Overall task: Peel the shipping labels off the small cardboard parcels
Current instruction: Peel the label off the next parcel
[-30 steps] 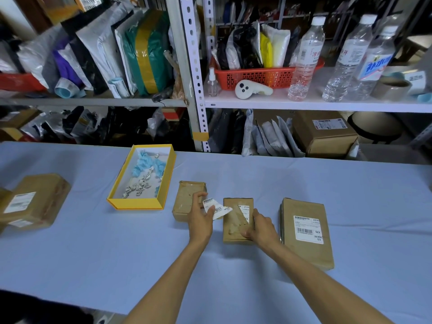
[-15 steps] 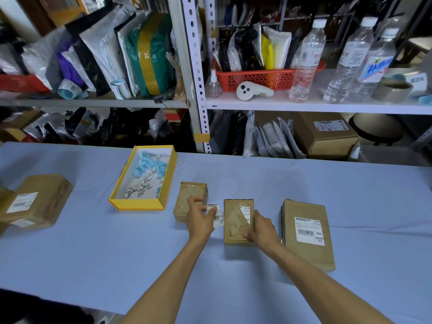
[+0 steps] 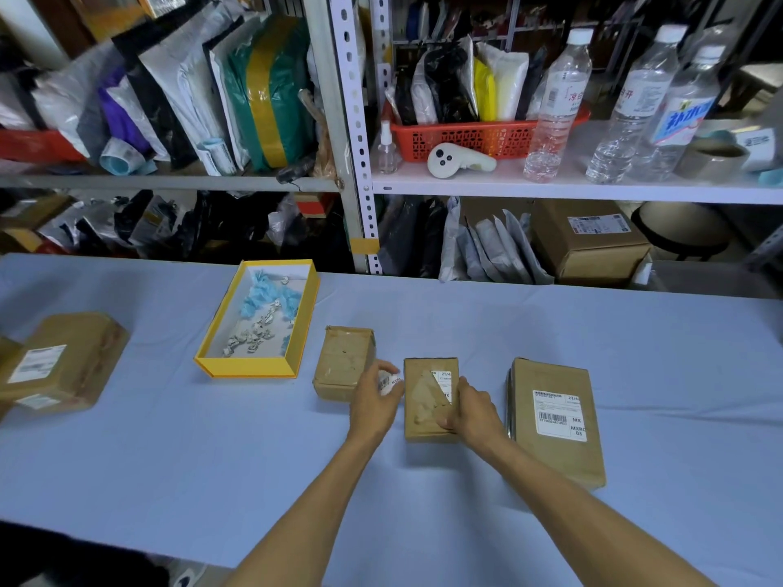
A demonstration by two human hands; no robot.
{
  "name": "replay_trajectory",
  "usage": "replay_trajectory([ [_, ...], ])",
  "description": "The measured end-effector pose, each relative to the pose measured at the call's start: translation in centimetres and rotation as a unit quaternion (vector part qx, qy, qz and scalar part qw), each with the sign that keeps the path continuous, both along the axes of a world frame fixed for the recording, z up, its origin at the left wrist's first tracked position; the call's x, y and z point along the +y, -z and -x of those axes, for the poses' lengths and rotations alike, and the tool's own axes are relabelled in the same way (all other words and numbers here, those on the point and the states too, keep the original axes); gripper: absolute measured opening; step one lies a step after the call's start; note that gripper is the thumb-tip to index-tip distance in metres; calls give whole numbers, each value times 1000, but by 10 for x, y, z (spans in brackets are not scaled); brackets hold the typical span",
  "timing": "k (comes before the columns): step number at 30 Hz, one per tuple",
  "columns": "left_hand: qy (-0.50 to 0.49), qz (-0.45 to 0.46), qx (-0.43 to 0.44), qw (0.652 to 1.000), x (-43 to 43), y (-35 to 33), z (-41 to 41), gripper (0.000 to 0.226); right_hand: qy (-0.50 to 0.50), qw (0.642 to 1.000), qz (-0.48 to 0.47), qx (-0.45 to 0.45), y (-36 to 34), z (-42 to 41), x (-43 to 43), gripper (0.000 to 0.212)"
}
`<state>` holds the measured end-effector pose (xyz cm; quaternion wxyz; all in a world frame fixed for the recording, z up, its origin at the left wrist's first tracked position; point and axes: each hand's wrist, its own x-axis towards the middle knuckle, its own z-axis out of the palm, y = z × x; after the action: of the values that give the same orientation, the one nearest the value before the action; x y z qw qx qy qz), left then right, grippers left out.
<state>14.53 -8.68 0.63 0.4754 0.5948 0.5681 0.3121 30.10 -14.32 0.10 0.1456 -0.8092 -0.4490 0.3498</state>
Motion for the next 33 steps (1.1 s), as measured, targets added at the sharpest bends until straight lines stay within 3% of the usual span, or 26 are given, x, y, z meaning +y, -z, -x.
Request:
replay_trajectory([
  [2, 34, 16, 16, 999, -1, 5, -5, 17, 1, 1000, -6, 6, 0, 0, -1, 53],
  [13, 103, 60, 97, 988, -21, 3, -29, 73, -16, 998, -38, 51, 0, -7, -8, 60],
  [25, 139, 37, 156, 977, -9, 5, -27, 55, -19, 998, -30, 52, 2, -10, -7, 60],
  [33, 156, 58, 136, 977, -14, -6, -25, 51, -26, 998, -35, 50, 1, -10, -8, 56],
])
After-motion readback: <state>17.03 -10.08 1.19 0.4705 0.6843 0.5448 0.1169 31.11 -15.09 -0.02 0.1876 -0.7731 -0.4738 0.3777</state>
